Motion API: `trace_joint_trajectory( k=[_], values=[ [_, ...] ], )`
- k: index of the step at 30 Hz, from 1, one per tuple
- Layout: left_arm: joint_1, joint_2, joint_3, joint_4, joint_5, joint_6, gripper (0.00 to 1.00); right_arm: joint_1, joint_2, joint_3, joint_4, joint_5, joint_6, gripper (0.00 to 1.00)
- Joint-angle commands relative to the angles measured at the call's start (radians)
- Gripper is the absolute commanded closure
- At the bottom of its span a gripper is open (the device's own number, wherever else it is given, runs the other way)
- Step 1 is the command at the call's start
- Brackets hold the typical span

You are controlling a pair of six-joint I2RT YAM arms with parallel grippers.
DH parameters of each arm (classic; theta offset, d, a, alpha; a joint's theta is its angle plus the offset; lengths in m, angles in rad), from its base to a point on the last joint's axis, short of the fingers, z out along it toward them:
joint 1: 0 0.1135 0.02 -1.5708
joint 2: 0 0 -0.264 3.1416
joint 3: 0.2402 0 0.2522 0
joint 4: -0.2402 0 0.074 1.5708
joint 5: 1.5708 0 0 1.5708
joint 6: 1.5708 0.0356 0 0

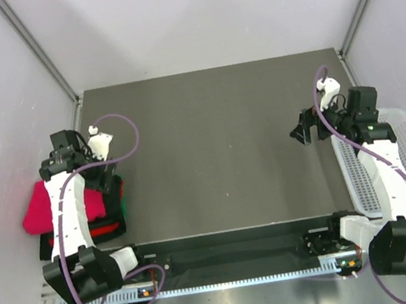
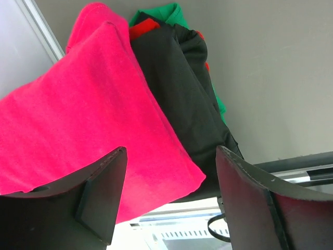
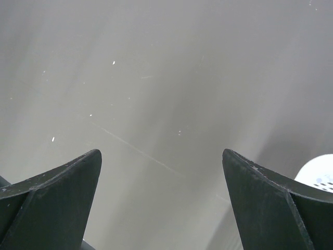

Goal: Fold and stack the t-shirts
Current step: Reset both grippers

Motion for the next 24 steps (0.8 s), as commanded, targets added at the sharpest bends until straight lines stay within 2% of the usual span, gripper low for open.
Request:
trace_joint_trajectory(
  k=[1,13,17,24],
  values=[
    [-0.013,0.024,0.005,0.004,-0.044,-0.051,0.27,-0.017,-0.036,-0.003,0.020,-0.018,-0.013,0.00],
    [-0.038,0.062,-0.053,0.053,-0.181,-0.106,0.36,-0.021,-0.027,-0.009,0.030,-0.036,-0.010,0.00],
    [-0.054,0.081,-0.075,0.075,-0.239,-0.124,0.43,-0.023,-0.027,-0.007,0.030,-0.040,-0.012,0.00],
    [-0.059,0.082,-0.091,0.084,-0.274,-0.129,0.63,-0.021,-0.027,-0.010,0.033,-0.041,-0.010,0.00]
  ],
)
